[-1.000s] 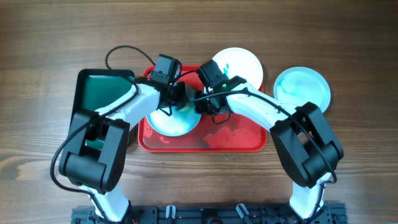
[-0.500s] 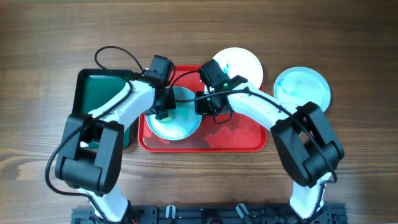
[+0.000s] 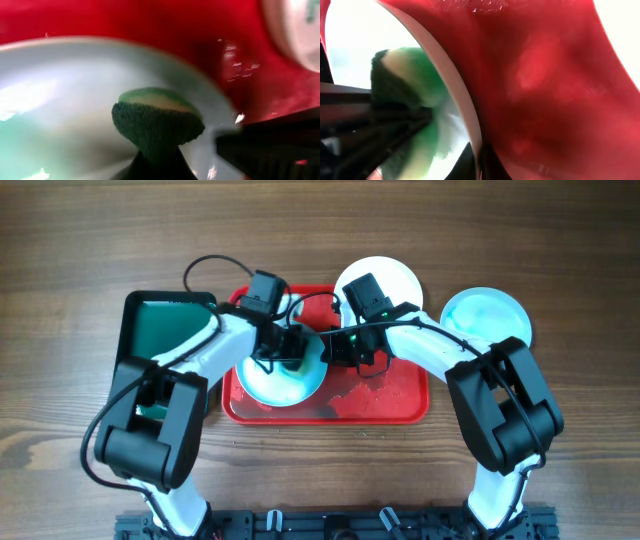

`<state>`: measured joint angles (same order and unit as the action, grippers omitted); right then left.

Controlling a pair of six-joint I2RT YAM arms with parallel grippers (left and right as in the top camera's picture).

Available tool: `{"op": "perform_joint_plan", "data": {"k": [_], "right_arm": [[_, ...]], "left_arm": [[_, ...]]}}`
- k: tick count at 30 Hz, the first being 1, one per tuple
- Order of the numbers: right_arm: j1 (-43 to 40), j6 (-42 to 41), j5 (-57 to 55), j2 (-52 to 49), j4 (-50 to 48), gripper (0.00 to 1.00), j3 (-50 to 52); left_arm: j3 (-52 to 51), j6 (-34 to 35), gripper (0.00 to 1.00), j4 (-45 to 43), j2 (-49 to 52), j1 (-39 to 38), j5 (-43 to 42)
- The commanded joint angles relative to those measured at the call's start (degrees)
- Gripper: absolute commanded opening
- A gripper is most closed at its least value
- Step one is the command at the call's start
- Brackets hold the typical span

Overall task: Clean dirty plates on tray and stack at the side
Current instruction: 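Scrub the plate face with the left-held green sponge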

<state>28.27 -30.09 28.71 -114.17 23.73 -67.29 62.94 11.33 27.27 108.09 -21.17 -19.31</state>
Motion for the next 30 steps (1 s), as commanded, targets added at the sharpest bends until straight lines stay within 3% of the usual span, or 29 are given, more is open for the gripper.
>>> {"op": "perform_joint_plan", "data": {"k": [1, 5, 11, 13, 18, 23, 30], "right_arm": [[0.24, 0.35, 3.50, -0.87, -0.42, 0.04, 0.61], [0.24, 0.35, 3.28, -0.87, -0.39, 0.04, 0.61], [0.24, 0.26, 3.02, -0.87, -0.39, 0.04, 0.61], [0.24, 0.22, 2.80, -0.87, -0.39, 0.04, 0.61], [0.26, 0.11, 2.58, -0.87, -0.55, 0.04, 0.61], [0.26, 0.11, 2.43, -0.87, -0.50, 0.04, 0.61], [0.24, 0.11, 2.40, -0.87, -0.57, 0.04, 0.61]], "left_arm": [[-1.07, 4.26, 0.04, -1.38, 1.66, -1.57, 7.98], [-1.07, 13.60, 0.04, -0.50, 1.66, -1.44, 32.74], [-1.05, 15.19, 0.04, 0.83, 1.66, -1.57, 53.31], [-1.05, 16.22, 0.04, 2.14, 1.66, -1.68, 54.66], [-1.05, 13.88, 0.04, 0.79, 1.64, -2.32, 40.50], [-1.05, 12.85, 0.04, -7.43, 1.64, -2.36, 9.38], [-1.07, 3.54, 0.04, -3.89, 1.64, -2.36, -9.40]]}}
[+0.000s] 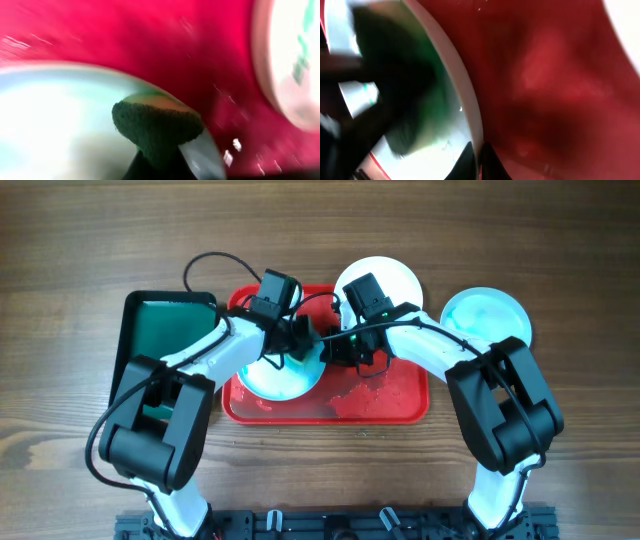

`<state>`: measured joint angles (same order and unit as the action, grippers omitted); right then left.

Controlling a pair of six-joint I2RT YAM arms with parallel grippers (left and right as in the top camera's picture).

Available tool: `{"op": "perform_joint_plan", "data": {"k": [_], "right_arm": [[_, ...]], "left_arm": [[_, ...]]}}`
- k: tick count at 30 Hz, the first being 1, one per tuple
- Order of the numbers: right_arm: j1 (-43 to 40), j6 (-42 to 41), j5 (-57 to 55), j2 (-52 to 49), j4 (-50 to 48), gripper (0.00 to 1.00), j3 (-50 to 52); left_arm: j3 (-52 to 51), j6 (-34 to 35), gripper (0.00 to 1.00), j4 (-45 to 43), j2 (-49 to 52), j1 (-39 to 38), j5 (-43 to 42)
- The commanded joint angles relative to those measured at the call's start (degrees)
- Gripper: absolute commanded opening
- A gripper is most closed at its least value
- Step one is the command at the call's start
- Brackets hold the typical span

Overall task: Clean dirty plates on tray and stack at the side
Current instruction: 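Scrub the plate face with the left-held green sponge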

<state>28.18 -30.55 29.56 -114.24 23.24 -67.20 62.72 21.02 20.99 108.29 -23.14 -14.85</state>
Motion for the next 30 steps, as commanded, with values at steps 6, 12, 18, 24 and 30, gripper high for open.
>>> {"op": "perform_joint_plan", "data": {"k": [6, 12, 18, 24, 30], "right_arm": [[0.33, 0.59, 1.57, -0.81, -0.07, 0.04, 0.52], [0.33, 0.57, 1.57, -0.81, -0.07, 0.04, 0.52], [0.33, 0.57, 1.55, -0.81, -0.09, 0.04, 0.52], [0.33, 0.57, 1.53, -0.81, -0.09, 0.04, 0.52], [0.33, 0.59, 1.36, -0.81, -0.09, 0.04, 0.52]], "left_arm": [[-0.85, -17.25, 0.04, 16.28, 1.44, -0.37, -15.32], [-0.83, -15.13, 0.04, 23.17, 1.44, -0.15, 4.04], [-0.83, 1.64, 0.04, 23.04, 1.44, -0.17, 35.08], [-0.85, 7.15, 0.04, 21.49, 1.44, -0.17, 47.76], [-0.83, 3.08, 0.04, 15.28, 1.44, -1.53, 34.75]]}}
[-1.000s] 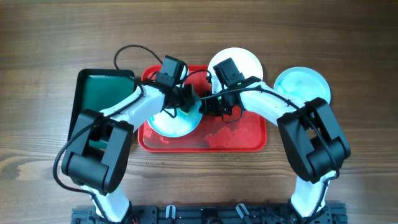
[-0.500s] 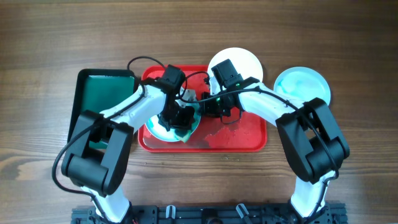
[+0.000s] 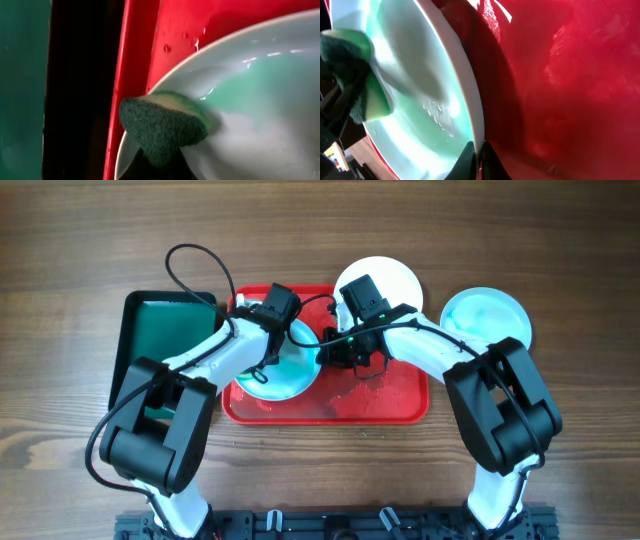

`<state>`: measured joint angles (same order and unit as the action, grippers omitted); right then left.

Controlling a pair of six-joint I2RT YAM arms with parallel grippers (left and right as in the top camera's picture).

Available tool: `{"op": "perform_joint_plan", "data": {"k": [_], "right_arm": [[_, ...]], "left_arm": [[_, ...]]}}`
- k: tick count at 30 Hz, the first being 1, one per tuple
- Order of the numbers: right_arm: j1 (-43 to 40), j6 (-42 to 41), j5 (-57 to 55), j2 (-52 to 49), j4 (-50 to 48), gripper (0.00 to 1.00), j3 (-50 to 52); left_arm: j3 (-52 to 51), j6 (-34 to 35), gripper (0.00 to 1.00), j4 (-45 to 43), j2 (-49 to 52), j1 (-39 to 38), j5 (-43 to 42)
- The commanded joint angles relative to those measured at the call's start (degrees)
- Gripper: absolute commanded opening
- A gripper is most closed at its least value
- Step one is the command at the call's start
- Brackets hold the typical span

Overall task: Clean dirty plates on tray and stack at the side
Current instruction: 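Scrub the plate face with the left-held green sponge, then lift the left gripper with the sponge away from the plate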

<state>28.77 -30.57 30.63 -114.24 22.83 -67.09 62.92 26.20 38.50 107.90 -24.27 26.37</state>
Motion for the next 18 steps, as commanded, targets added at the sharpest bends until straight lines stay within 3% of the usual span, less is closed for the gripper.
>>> {"op": "perform_joint_plan", "data": {"k": [1, 6, 12, 16, 18], "right_arm": [[-0.26, 0.61, 0.28, -0.81, 0.33, 0.04, 0.42], [-0.26, 0.59, 0.24, -0.81, 0.28, 0.04, 0.42], [-0.26, 0.63, 0.26, -0.81, 0.31, 0.04, 0.42], [-0.26, 0.61, 0.26, -0.81, 0.31, 0.04, 0.42], [-0.26, 0.63, 0.26, -0.81, 0.31, 0.04, 0.42]], "left_arm": [[-1.03, -4.04, 0.04, -2.38, 1.84, -0.90, -11.65], [-1.05, -17.20, 0.04, -0.52, 1.84, -3.41, -36.61], [-1.03, -23.23, 0.04, -0.39, 1.84, -4.39, -54.47], [-1.03, -23.12, 0.04, -3.17, 1.84, -4.31, -54.69], [-1.03, -20.44, 0.04, -6.91, 1.84, -4.20, -50.90]]}}
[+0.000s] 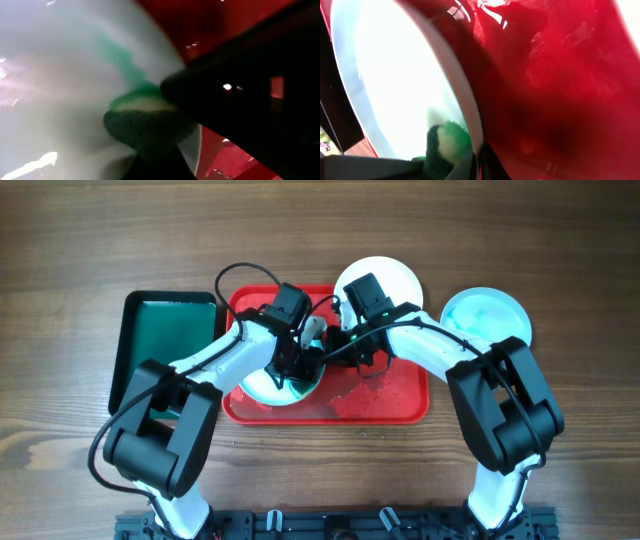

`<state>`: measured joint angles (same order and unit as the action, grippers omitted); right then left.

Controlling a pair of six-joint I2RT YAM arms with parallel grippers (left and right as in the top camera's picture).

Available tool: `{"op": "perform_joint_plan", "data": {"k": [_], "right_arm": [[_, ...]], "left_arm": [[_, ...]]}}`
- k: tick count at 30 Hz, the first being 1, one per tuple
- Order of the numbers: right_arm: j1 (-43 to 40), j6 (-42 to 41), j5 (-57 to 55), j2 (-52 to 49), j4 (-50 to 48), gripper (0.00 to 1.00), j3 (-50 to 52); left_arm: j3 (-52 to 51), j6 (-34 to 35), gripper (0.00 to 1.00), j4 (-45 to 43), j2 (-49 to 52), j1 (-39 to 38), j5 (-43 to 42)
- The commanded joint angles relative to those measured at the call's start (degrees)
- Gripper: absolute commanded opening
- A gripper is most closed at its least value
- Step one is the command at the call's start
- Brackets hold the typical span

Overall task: Clean dirty plates on tray and stack at the side
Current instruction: 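Lift the left gripper with the sponge away from the plate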

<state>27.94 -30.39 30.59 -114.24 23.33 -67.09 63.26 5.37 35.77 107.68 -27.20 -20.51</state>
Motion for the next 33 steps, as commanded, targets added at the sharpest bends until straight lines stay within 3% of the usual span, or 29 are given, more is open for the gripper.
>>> {"op": "perform_joint_plan", "data": {"k": [1, 6, 10, 16, 21, 25, 29, 33], "right_arm": [[0.57, 0.46, 0.31, -0.81, -0.20, 0.04, 0.42], [0.57, 0.46, 0.28, -0.81, -0.17, 0.04, 0.42], [0.57, 0.50, 0.20, -0.81, -0.17, 0.04, 0.42], [0.57, 0.46, -0.11, -0.81, -0.17, 0.04, 0.42], [0.57, 0.44, -0.11, -0.81, -0.15, 0.04, 0.42], [0.57, 0.39, -0.07, -0.81, 0.26, 0.04, 0.42], [0.57, 0.42, 1.05, -0.81, 1.14, 0.04, 0.42], [0.57, 0.48, 2.14, -0.72, 2.99, 0.04, 0.42]], "left_arm": [[-1.38, 2.51, 0.04, -5.95, 2.05, -1.29, -1.20], [-1.38, 14.43, 0.04, -16.09, 2.08, -1.29, 22.05], [-1.40, 21.03, 0.04, -16.17, 2.05, -1.29, 42.51], [-1.40, 27.36, 0.04, -8.13, 2.05, -1.27, 54.95], [-1.40, 34.56, 0.04, 1.90, 2.05, -1.27, 52.39], [-0.94, 34.34, 0.04, 10.43, 2.05, 0.46, 35.98], [3.08, 29.00, 0.04, 16.33, 2.03, 4.85, 19.91], [11.96, 22.29, 0.04, 19.39, 1.84, 8.81, 9.07]]}}
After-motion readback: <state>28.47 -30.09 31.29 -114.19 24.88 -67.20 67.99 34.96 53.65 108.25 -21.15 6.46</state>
